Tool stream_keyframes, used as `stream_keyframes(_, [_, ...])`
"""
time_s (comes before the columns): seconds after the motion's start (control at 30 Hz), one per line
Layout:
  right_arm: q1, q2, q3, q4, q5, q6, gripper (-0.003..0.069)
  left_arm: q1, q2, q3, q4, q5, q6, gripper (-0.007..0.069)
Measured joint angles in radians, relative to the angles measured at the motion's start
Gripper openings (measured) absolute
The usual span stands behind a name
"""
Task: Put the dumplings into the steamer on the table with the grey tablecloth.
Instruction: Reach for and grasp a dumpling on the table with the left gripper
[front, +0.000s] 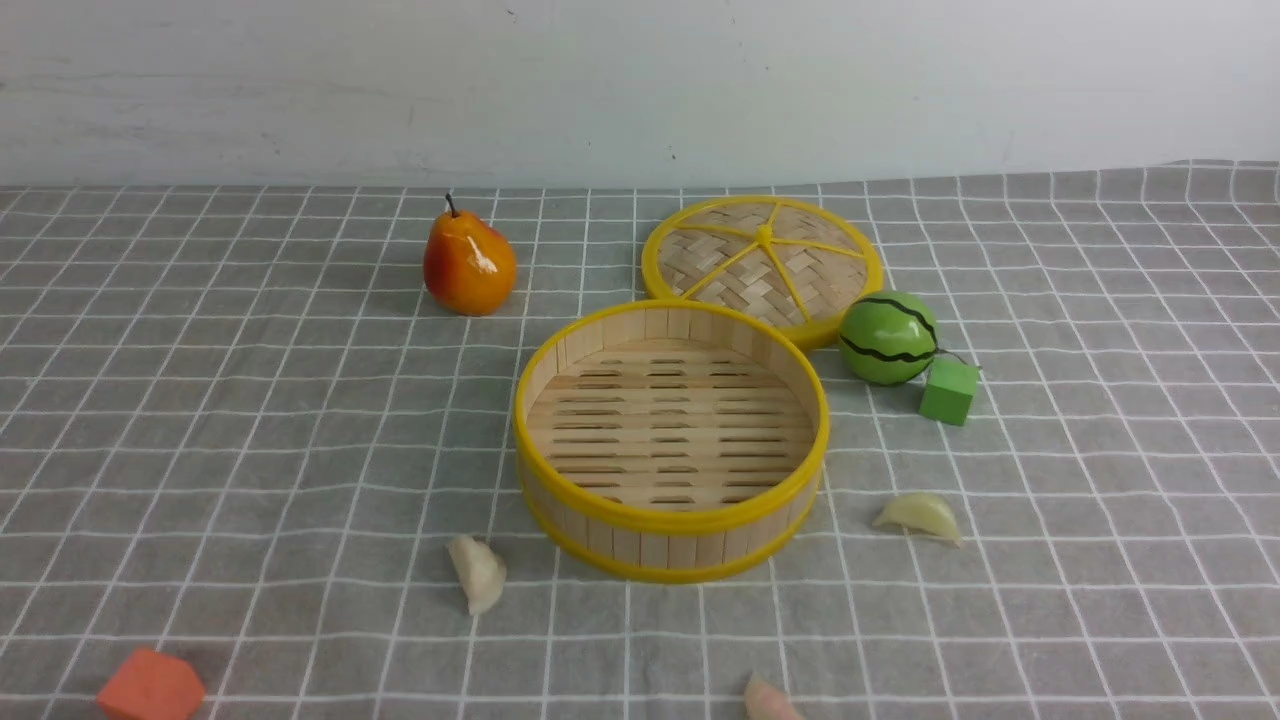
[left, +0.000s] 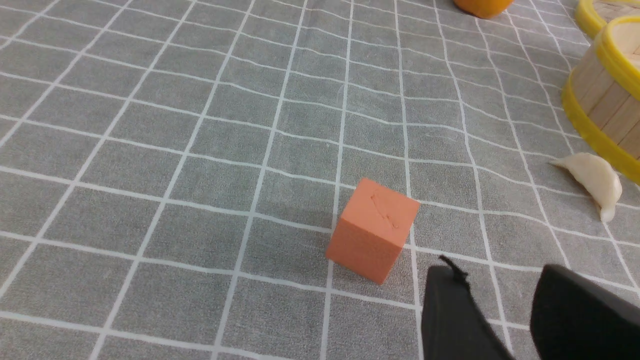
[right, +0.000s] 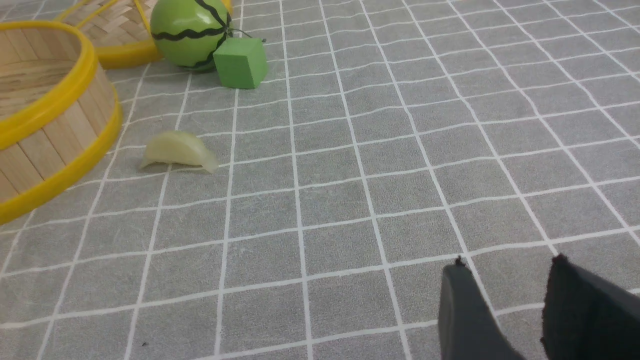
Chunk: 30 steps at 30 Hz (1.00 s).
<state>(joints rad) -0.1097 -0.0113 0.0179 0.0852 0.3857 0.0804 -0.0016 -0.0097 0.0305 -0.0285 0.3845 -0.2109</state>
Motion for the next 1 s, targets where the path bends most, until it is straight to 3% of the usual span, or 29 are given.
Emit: stream_keyframes(1.0, [0.028,0.000,0.000,0.000,0.000,0.000,0.0240,0.000,0.000,0.000,0.000,0.000,0.000,0.0237])
